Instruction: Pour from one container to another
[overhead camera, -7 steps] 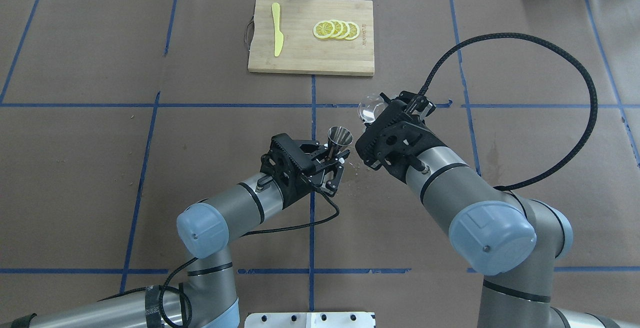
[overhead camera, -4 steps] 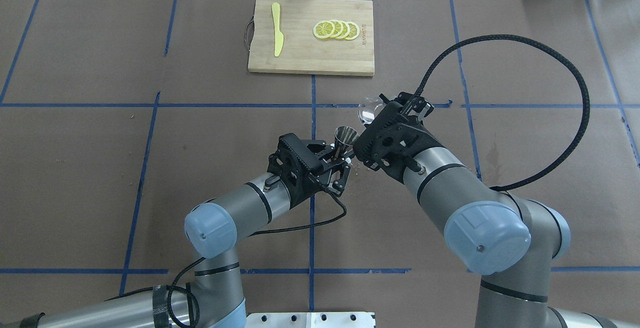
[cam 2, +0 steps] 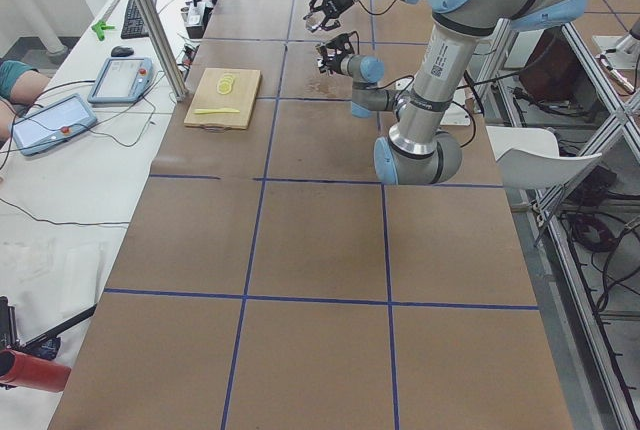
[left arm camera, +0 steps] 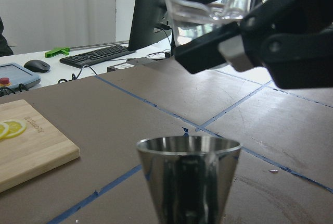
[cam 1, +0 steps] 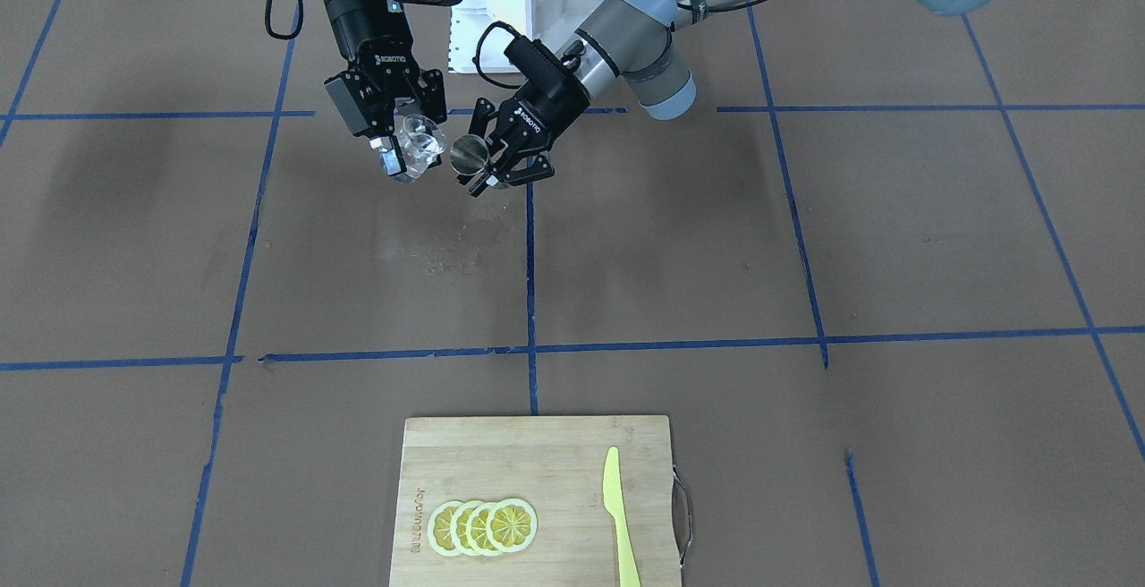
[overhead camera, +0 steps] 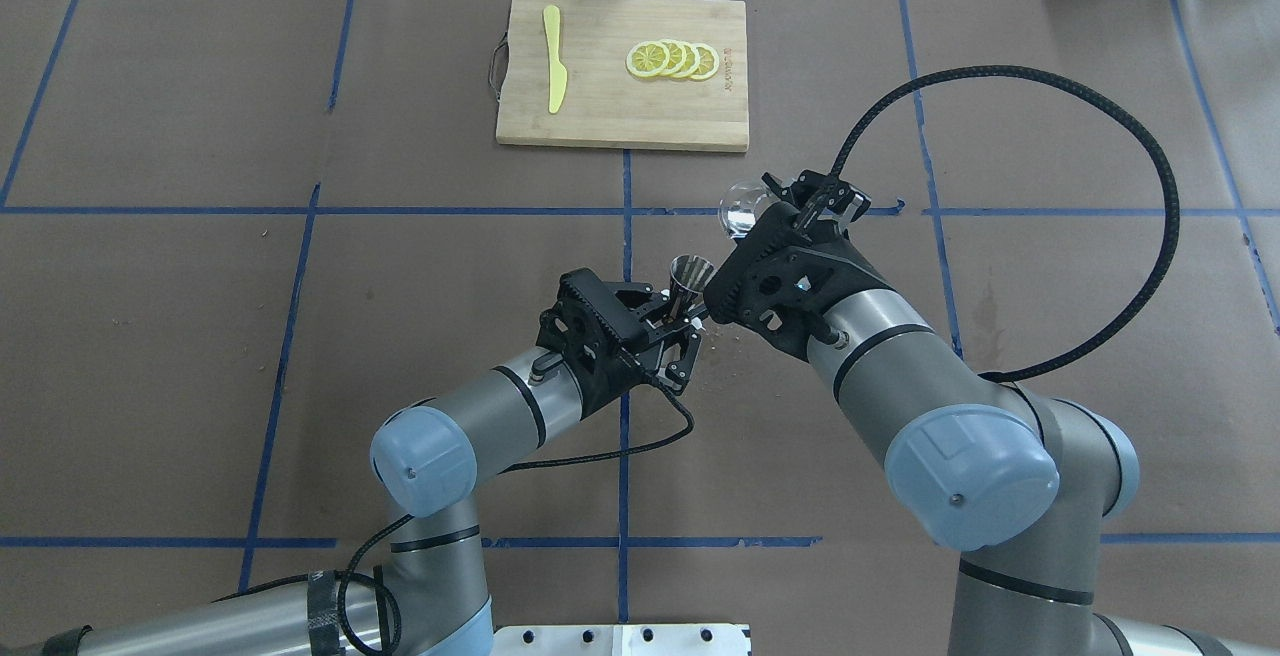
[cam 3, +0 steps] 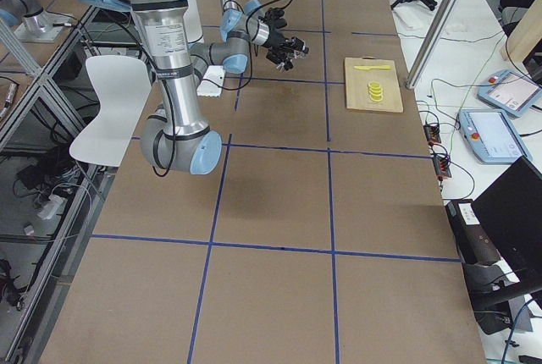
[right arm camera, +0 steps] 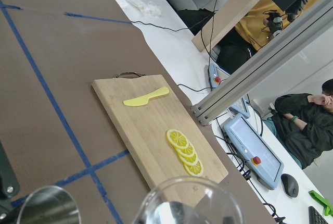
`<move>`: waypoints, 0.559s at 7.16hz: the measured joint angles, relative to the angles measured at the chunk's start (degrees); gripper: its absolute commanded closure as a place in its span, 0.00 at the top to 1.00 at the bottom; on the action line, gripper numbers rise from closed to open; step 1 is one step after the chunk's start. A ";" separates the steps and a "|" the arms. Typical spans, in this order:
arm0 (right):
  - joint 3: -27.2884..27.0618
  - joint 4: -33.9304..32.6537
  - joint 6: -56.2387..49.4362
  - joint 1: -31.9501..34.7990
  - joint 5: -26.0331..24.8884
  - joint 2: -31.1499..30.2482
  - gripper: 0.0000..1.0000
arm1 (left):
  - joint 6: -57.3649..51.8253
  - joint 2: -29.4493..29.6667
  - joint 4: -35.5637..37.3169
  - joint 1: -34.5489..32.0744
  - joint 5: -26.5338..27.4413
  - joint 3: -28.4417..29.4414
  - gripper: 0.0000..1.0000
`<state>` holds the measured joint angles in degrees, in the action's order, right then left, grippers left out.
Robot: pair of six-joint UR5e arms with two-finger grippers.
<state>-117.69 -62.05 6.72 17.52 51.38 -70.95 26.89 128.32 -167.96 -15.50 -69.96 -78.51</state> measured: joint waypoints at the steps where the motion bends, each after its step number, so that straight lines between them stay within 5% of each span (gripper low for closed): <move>1: 0.01 -0.46 -0.26 -0.10 -0.26 0.07 0.00 | 0.00 0.06 0.00 0.02 0.00 0.02 0.00; 4: -0.13 -3.92 -0.55 -0.89 -2.46 1.24 0.00 | 0.00 0.33 0.00 0.03 0.06 0.00 0.00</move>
<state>-117.82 -65.97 6.17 16.63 48.93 -69.71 26.90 128.65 -167.96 -15.47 -69.90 -78.51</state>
